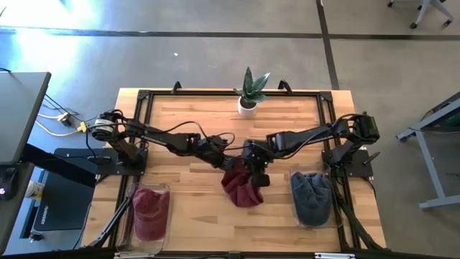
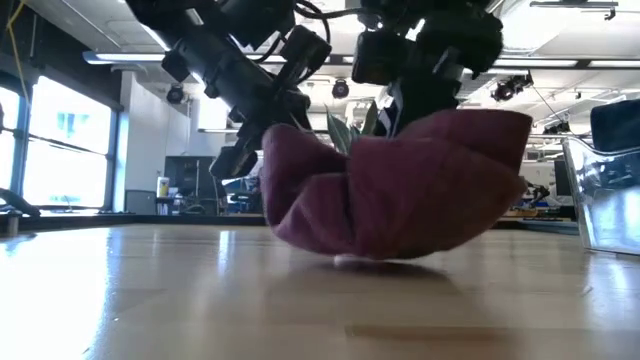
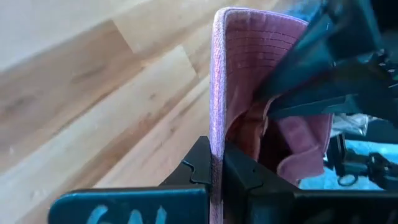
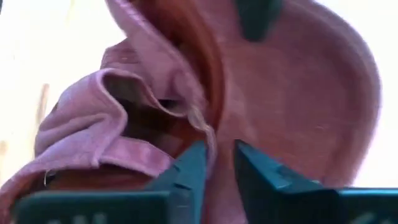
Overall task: Pick & Place hat
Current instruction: Put the red cap into the left transparent bin
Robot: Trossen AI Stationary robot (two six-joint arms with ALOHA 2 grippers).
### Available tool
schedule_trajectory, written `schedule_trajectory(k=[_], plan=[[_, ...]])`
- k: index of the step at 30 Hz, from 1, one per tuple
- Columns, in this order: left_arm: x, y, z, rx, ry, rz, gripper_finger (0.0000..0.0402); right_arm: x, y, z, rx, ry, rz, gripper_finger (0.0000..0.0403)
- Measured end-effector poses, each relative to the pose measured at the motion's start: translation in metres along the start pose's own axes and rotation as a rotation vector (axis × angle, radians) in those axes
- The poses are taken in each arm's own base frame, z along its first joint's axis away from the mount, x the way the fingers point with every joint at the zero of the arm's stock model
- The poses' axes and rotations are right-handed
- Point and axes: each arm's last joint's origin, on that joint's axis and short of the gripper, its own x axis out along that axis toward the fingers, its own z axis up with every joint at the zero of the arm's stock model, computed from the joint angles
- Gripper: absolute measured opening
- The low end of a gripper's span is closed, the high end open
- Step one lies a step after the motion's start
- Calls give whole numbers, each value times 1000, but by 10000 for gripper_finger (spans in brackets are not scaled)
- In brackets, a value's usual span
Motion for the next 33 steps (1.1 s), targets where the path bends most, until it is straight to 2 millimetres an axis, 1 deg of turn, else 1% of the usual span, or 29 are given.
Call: schedule_trajectory(k=[3, 7, 9, 12, 14, 16, 18, 20, 24, 26, 29, 31, 33], plan=[[0, -1, -3, -3, 31, -4, 5, -4, -1, 1, 91, -18, -13, 122], [0, 2, -5, -40, 45, 30, 5, -23, -1, 2, 251, -44, 20, 190], [0, 4, -5, -58, 39, 54, 5, -34, 4, 2, 290, -56, 29, 210], [0, 7, -5, -87, 8, 92, 5, -49, 23, 2, 262, -89, 85, 219], [0, 7, -4, -101, -13, 96, 5, -53, 39, 3, 220, -111, 149, 212], [0, 7, -4, -119, -33, 104, 5, -50, 53, 2, 198, -112, 184, 192], [0, 7, -3, -133, -44, 108, 5, -39, 63, 2, 187, -114, 172, 161], [0, 8, -3, -141, -58, 114, 5, -24, 66, 0, 197, -117, 147, 121], [0, 7, -2, -144, -71, 110, 5, 9, 58, -7, 265, -85, 71, 34], [0, 6, -2, -144, -70, 98, 5, 22, 54, -9, 277, -59, 57, 9], [0, 3, -2, -146, -40, 81, 5, 33, 49, -14, 303, -13, 19, 18], [-1, 0, -2, -138, -9, 60, 5, 34, 45, -23, 365, 43, -91, 20], [0, -2, -4, -125, 4, 47, 5, 33, 41, -31, 440, 83, -217, 11]])
